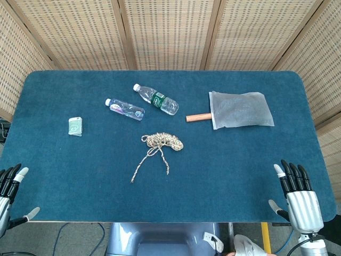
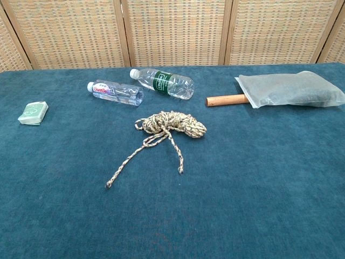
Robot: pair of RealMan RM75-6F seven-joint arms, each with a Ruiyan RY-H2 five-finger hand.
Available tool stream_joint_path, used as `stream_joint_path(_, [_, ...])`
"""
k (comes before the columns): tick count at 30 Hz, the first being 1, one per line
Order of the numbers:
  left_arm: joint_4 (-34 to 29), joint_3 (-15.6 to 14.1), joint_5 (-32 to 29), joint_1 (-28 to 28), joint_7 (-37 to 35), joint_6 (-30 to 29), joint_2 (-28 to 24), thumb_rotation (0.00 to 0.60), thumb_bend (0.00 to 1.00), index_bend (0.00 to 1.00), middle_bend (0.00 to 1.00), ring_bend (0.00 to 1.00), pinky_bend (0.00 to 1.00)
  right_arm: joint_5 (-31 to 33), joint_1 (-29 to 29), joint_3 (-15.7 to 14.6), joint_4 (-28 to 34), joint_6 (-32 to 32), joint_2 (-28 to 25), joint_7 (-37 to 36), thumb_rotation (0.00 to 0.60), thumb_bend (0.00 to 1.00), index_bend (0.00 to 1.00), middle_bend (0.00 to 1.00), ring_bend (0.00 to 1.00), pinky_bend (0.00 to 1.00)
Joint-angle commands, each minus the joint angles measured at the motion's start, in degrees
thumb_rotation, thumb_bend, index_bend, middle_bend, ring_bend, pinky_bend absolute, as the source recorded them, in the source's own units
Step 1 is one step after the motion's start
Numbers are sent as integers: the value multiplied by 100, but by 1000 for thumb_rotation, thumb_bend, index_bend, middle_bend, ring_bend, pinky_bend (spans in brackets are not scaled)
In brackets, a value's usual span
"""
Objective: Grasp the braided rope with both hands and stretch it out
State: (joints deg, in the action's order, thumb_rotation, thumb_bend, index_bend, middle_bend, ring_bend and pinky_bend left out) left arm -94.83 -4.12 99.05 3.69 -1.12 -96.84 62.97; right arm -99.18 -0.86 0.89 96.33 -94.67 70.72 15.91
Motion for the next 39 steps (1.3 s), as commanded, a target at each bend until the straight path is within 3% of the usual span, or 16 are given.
stream_joint_path(1, [4,2,6,-4,-10,4,-2,600,0,0,0,0,0,-57,30,-16,-71,11,25,-73,600,0,0,0,0,0])
stream_joint_path(11, [13,34,-36,-32,69,79,48,600,0,0,0,0,0,-581,420,-45,-288,315,122,-266,600,0,25,0,0,0])
stream_joint_path(13, [-2,51,-52,-46,126,106,77,600,0,0,0,0,0,-877,765,-6,-324,675,138,-165,600,0,51,0,0,0])
stream_joint_path(14, [-18,69,-72,-75,208,163,112,600,0,0,0,0,0,-1269,1215,38,-238,1133,142,-82,600,0,68,0,0,0])
stream_joint_path(16, [-62,112,-149,-114,379,262,182,600,0,0,0,0,0,-1380,1902,212,35,2007,80,-145,600,0,112,0,0,0])
stream_joint_path(20, [-103,167,-273,-170,587,407,260,600,0,0,0,0,0,-1302,2600,440,258,2910,171,-107,600,22,181,0,0,0])
stream_joint_path(24, [-123,225,-413,-229,735,549,324,600,0,0,0,0,0,-1083,3145,719,169,3715,456,410,600,94,224,0,0,0])
stream_joint_path(29, [-146,327,-698,-338,885,806,399,600,0,0,0,0,0,-675,3917,1007,-183,4696,1204,836,600,102,297,0,0,0])
stream_joint_path(33, [-179,373,-832,-396,953,925,409,600,0,0,0,0,0,-512,4328,1126,-619,5008,1717,1073,600,175,328,0,0,0])
stream_joint_path(39, [-202,393,-942,-421,981,982,411,600,0,0,0,0,0,-37,4770,1283,-1428,5361,2358,1460,600,203,364,0,0,0])
